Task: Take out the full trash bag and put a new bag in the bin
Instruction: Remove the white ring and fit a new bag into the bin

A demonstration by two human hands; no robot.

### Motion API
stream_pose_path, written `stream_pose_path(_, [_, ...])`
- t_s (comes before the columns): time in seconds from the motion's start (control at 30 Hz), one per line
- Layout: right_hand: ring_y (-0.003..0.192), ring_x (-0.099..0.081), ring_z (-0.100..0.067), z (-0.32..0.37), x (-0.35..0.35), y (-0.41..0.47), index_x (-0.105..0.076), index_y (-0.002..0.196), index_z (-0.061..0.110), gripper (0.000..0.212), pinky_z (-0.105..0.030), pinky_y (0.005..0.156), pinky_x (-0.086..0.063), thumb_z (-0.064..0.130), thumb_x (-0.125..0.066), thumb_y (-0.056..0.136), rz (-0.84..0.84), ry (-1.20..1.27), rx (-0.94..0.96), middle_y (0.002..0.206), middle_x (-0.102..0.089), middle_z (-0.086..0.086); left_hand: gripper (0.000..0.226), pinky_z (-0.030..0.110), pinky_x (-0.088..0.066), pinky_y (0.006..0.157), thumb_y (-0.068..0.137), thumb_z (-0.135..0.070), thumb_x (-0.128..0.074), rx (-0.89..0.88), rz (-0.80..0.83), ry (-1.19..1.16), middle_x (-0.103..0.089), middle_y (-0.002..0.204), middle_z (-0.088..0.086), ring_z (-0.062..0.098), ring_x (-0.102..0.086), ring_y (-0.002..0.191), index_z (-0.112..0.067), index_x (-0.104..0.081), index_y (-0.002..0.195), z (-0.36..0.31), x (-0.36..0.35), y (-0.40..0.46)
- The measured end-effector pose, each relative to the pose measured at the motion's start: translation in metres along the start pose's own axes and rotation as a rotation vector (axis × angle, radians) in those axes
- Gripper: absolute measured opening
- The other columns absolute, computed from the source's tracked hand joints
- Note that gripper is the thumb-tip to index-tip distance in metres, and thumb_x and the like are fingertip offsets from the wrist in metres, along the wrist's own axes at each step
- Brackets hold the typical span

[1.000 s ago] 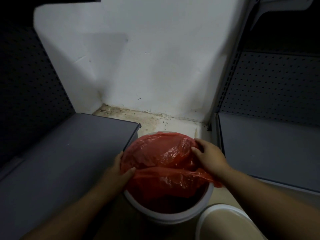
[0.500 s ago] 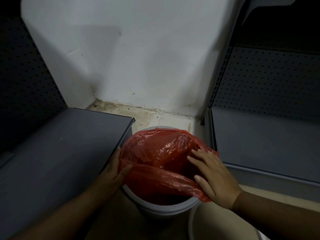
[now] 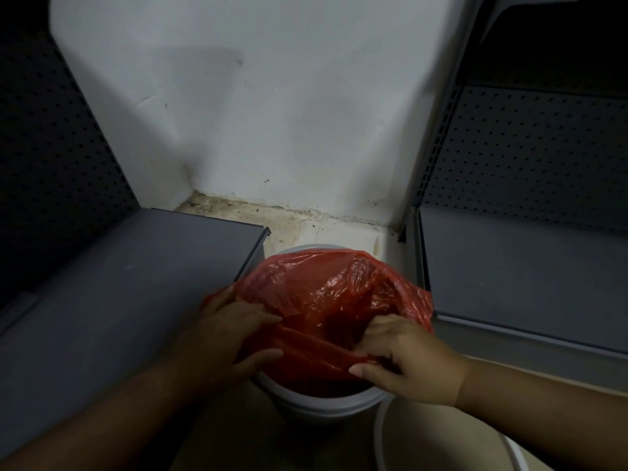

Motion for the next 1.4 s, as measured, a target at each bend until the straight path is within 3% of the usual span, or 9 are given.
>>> stream_pose_path(0.1, [0.071,-0.046,0.004,0.009,0.004,-0.002,-0.071,0.088,0.025,0.019,-0.005,0.069,-0.031,0.039,-0.059,0.086,-0.027,-0.026,0.060,0.074,-0.063,0.011,0.069,0.045,-0.038,0.102,0.077,-0.078,-0.027,-0.055,0.011,0.084,-0.068,0.110,-0.011,0.004,-0.054,0.111,-0.033,-0.046,0.125,-0.008,0.002,-0.003])
stream_pose_path(0.23, [0.067,-0.050,-0.004,0.025,0.002,-0.009,-0.068,0.081,0.024,0.017,-0.014,0.065,-0.039,0.036,-0.059,0.088,-0.045,-0.152,0.190,0.071,-0.061,0.008,0.075,0.034,-0.041,0.094,0.078,-0.077,-0.023,-0.124,0.036,0.171,-0.061,0.122,-0.006,0.006,-0.039,0.115,-0.028,-0.039,0.132,-0.015,-0.005,-0.008])
stream_pose_path(0.37, [0.065,-0.053,-0.008,0.041,-0.003,-0.015,-0.065,0.074,0.024,0.018,-0.020,0.065,-0.040,0.034,-0.058,0.088,-0.043,-0.374,0.390,0.072,-0.062,0.007,0.065,0.027,-0.032,0.107,0.084,-0.071,-0.020,-0.158,0.072,0.198,-0.055,0.131,-0.013,0.003,-0.040,0.125,-0.034,-0.034,0.135,-0.019,-0.017,-0.009])
stream_pose_path(0.47, [0.064,-0.058,-0.008,0.047,-0.005,-0.017,-0.066,0.070,0.025,0.025,-0.020,0.068,-0.040,0.036,-0.056,0.090,-0.018,-0.441,0.448,0.072,-0.064,0.009,0.048,0.026,-0.026,0.103,0.087,-0.065,-0.023,-0.214,0.044,0.202,-0.067,0.108,-0.019,-0.001,-0.059,0.107,-0.039,-0.049,0.119,-0.026,-0.019,-0.007])
stream_pose_path(0.6, [0.062,-0.058,-0.011,0.047,-0.002,-0.017,-0.067,0.068,0.023,0.031,-0.023,0.064,-0.045,0.038,-0.053,0.091,-0.019,-0.423,0.472,0.069,-0.063,0.006,0.013,0.026,-0.041,0.086,0.077,-0.034,-0.055,-0.372,-0.108,0.196,-0.067,0.080,-0.011,0.007,-0.063,0.076,-0.031,-0.065,0.085,-0.038,-0.006,-0.013])
stream_pose_path(0.67, [0.062,-0.058,-0.012,0.044,-0.001,-0.019,-0.071,0.075,0.023,0.030,-0.025,0.062,-0.047,0.039,-0.052,0.092,-0.016,-0.416,0.473,0.070,-0.064,0.006,0.008,0.025,-0.043,0.069,0.078,-0.024,-0.058,-0.422,-0.190,0.232,-0.065,0.076,-0.006,0.012,-0.059,0.069,-0.026,-0.062,0.084,-0.042,0.001,-0.020])
stream_pose_path(0.8, [0.067,-0.061,-0.008,0.036,0.000,-0.022,-0.073,0.093,0.026,0.022,-0.022,0.062,-0.050,0.034,-0.052,0.092,0.026,-0.441,0.483,0.077,-0.068,0.007,0.004,0.023,-0.031,0.064,0.086,-0.019,-0.053,-0.552,-0.292,0.310,-0.045,0.081,-0.004,0.013,-0.041,0.068,-0.022,-0.055,0.086,-0.049,0.002,-0.035])
stream_pose_path(1.23, [0.054,-0.059,-0.008,0.022,-0.003,-0.044,-0.067,0.067,0.026,0.041,-0.021,0.054,-0.051,0.042,-0.044,0.096,0.193,-0.433,0.426,0.060,-0.065,0.008,0.014,0.022,-0.048,0.051,0.088,-0.019,-0.052,-0.596,-0.124,0.283,-0.067,0.068,-0.009,0.009,-0.060,0.057,-0.024,-0.062,0.095,-0.046,-0.027,-0.058])
stream_pose_path(1.4, [0.046,-0.051,-0.014,0.011,0.037,-0.021,-0.058,0.059,0.018,0.056,-0.020,0.050,-0.039,0.043,-0.028,0.099,-0.187,-0.333,0.114,0.053,-0.056,0.004,0.031,0.020,-0.037,0.055,0.091,-0.044,-0.043,-0.425,-0.145,0.171,-0.058,0.061,-0.007,0.008,-0.049,0.058,-0.027,-0.057,0.069,-0.053,0.001,-0.040])
Point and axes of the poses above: each hand's wrist, its own y-axis towards the middle knuckle, its own x-axis out of the back of the hand, z = x × y, the point moved 5 cm from there along y, towards the middle knuckle
